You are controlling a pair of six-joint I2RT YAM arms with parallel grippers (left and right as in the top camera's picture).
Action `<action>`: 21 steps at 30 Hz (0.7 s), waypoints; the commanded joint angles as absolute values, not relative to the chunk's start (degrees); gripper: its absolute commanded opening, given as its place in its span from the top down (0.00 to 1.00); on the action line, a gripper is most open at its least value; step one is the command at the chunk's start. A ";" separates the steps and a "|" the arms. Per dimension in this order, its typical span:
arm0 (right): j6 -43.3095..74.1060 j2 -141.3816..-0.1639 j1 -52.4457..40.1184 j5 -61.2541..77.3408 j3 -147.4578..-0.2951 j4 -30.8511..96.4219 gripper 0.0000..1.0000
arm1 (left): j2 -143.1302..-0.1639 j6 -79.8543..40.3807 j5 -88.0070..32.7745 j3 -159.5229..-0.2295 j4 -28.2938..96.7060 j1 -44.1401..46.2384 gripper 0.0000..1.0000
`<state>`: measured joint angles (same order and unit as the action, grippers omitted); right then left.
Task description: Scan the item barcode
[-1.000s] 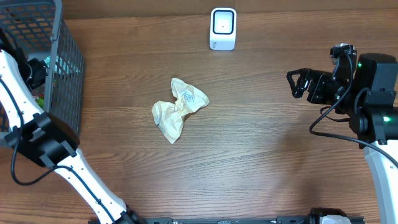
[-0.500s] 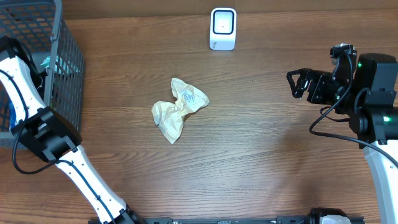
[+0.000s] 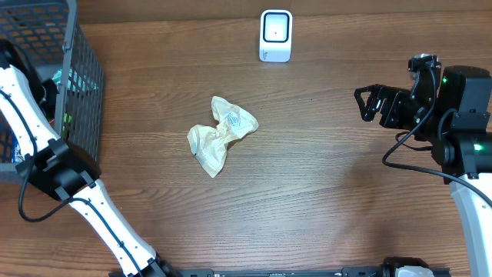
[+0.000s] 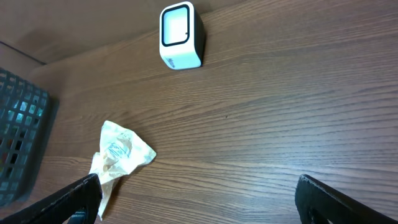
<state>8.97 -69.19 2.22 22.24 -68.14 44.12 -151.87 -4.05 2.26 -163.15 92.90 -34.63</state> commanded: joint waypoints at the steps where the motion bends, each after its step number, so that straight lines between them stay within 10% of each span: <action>1: 8.99 -69.23 2.33 22.15 -69.45 43.62 0.00 | -141.53 -5.34 -3.29 -170.08 95.64 -34.68 0.96; 12: 8.97 -69.23 2.33 22.15 -69.45 43.20 0.00 | -120.75 -5.37 -4.89 -172.03 95.33 -34.72 0.92; 21: 8.99 -69.23 2.33 22.15 -69.45 43.35 0.00 | -124.57 -5.37 -4.45 -164.79 93.71 -36.53 0.00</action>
<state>8.97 -69.19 2.22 22.22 -68.14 43.55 -120.33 -5.08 -4.14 -168.29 94.43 -35.73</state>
